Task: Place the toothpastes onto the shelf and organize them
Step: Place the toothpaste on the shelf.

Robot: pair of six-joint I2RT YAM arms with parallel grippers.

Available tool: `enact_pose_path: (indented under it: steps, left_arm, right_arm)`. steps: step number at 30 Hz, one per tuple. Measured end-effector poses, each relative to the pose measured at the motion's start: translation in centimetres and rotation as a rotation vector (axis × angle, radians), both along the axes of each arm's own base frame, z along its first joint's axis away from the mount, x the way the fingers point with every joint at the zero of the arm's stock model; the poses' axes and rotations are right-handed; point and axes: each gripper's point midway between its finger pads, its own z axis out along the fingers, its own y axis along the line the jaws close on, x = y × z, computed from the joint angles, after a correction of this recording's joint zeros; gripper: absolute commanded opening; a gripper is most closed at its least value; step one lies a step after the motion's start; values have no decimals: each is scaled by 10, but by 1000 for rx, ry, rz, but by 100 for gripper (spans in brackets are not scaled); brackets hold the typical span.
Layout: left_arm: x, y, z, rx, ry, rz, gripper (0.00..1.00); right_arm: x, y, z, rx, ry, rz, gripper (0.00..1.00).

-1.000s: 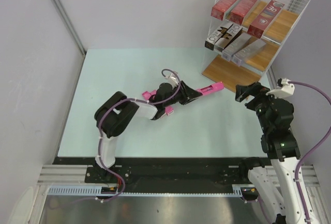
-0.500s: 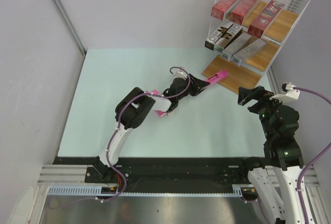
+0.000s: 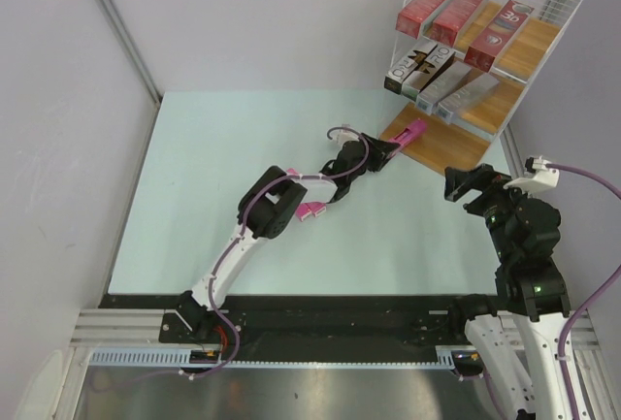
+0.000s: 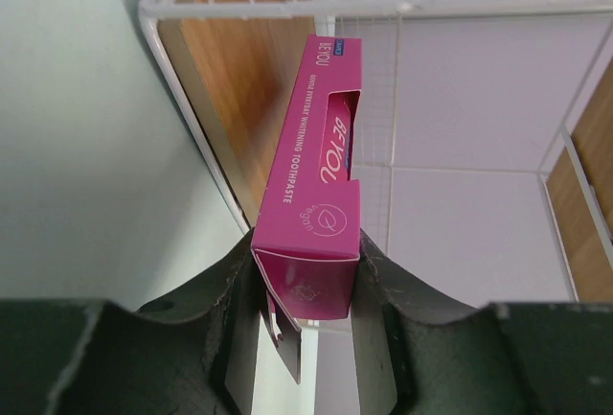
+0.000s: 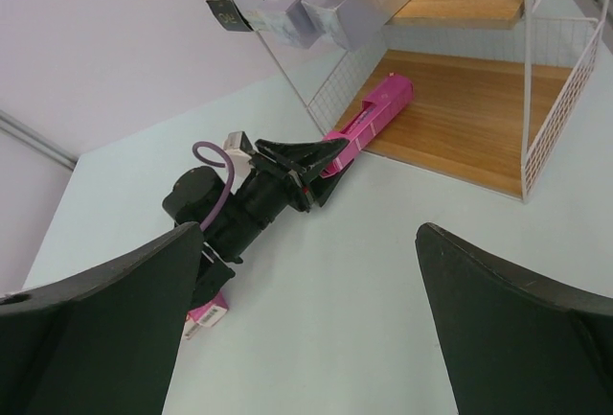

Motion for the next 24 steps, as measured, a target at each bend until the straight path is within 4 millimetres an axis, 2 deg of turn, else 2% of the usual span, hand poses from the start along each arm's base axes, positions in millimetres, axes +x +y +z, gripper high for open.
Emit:
enact_pose_path:
  steps: [5, 10, 14, 20, 23, 24]
  left_arm:
    - [13, -2, -6, 23, 12, 47, 8]
    - [29, -9, 3, 24, 1, 84, 19]
    - [37, -10, 6, 30, 2, 110, 24]
    - [46, -10, -2, 57, 22, 135, 29]
    - [49, -10, -5, 61, 26, 137, 44]
    - [49, -10, -5, 65, 25, 137, 56]
  right_arm:
    - [-1, 1, -1, -2, 6, 6, 100]
    - [-2, 2, -1, -5, 7, 13, 100]
    - [-3, 2, 2, -11, 4, 15, 100]
    - [-4, 3, 2, -17, 6, 23, 100]
    - [-5, 3, 2, -17, 6, 26, 100]
    - [-5, 3, 2, -17, 6, 27, 100]
